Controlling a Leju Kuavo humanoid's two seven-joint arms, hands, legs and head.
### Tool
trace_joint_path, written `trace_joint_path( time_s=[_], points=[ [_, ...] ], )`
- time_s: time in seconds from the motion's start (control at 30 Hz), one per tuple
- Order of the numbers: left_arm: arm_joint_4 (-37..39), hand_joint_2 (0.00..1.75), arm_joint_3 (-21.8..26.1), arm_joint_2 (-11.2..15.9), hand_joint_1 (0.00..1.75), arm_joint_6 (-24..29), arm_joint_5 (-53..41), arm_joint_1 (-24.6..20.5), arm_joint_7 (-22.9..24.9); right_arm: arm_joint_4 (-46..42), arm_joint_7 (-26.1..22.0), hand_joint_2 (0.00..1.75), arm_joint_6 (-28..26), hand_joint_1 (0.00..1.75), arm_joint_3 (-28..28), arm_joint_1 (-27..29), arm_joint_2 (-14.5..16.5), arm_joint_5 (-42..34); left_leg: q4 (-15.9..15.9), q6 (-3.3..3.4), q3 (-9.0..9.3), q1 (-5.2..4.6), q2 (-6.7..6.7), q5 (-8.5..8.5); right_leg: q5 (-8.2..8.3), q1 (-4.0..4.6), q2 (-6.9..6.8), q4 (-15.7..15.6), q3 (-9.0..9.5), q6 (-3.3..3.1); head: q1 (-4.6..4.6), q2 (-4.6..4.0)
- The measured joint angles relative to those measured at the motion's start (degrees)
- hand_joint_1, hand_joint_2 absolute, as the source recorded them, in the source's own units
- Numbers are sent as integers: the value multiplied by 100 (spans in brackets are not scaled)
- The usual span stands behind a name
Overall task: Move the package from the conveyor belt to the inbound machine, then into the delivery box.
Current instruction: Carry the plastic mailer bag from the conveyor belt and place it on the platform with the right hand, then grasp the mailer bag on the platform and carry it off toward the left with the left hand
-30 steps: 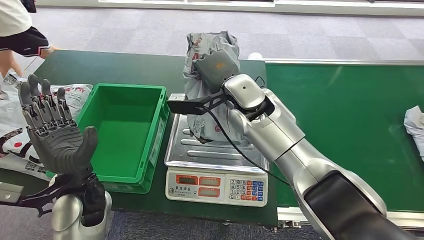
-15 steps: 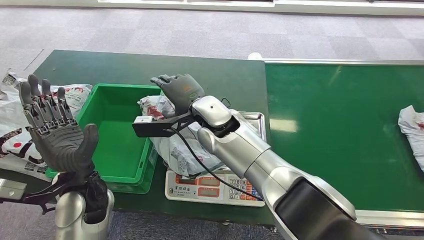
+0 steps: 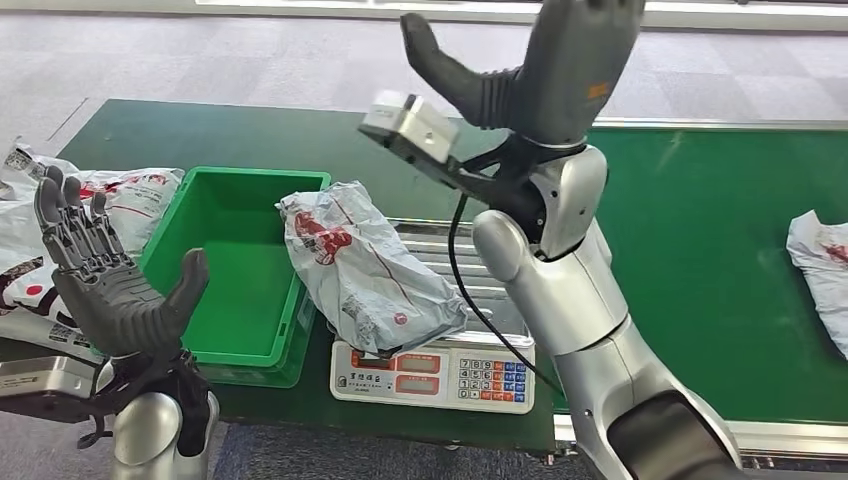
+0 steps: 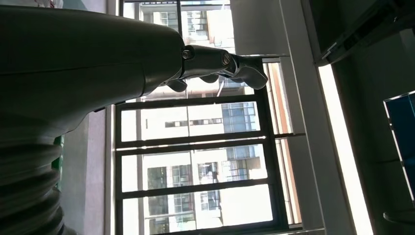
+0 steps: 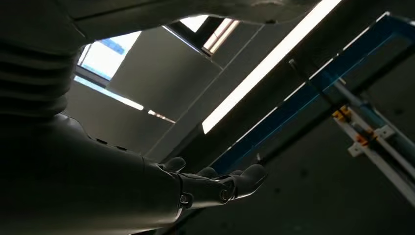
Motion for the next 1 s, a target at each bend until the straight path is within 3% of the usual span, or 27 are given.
trace_joint_path(
  time_s=[0.13,0.2,0.33,0.43,0.6,0.73,0.83,1.0],
  points=[
    [45,175,-4,-1,0,54,-102,-44,27,-642,-99,0,48,0,-360,246,1,-10,0,-1,5,-1,11,-1,1,1,8,0,-2,0,-1,0],
    [124,175,-48,8,0,263,-593,-117,204,-963,-570,0,56,0,-544,429,83,-140,1,0,8,0,8,2,2,2,3,-1,0,-1,-1,0],
    [852,175,-500,130,0,446,-3484,-672,1320,-1794,-2080,0,52,0,-1208,1099,586,-717,1,3,8,0,-19,6,-3,4,-31,-1,14,-1,0,0],
    [1776,175,-950,233,0,257,-5062,-1268,2033,-2198,-2273,0,55,0,-1420,1568,809,-946,0,3,7,-1,-7,5,2,-3,-18,-1,11,1,1,0],
    [2773,175,-1331,345,0,235,-5584,-1823,2316,-2532,-2271,0,63,0,-1497,1937,971,-982,1,3,9,-2,27,5,13,-5,16,-1,1,2,1,0],
    [3101,175,-1444,390,0,219,-5621,-1972,2336,-2637,-2256,175,64,0,-1518,2031,1007,-982,1,3,9,-2,26,5,11,-3,17,-1,0,2,1,0],
    [3436,175,-1545,424,0,54,-5840,-2190,2435,-2659,-2137,175,66,0,-1532,2059,1009,-938,0,3,7,-2,21,4,9,-2,13,-1,-1,2,1,0],
    [4651,175,-1703,473,0,-113,-6219,-2833,2436,-2604,-1982,175,77,0,-1544,2088,1010,-861,0,2,7,-2,23,7,12,-3,14,-1,1,1,1,0]
  ],
)
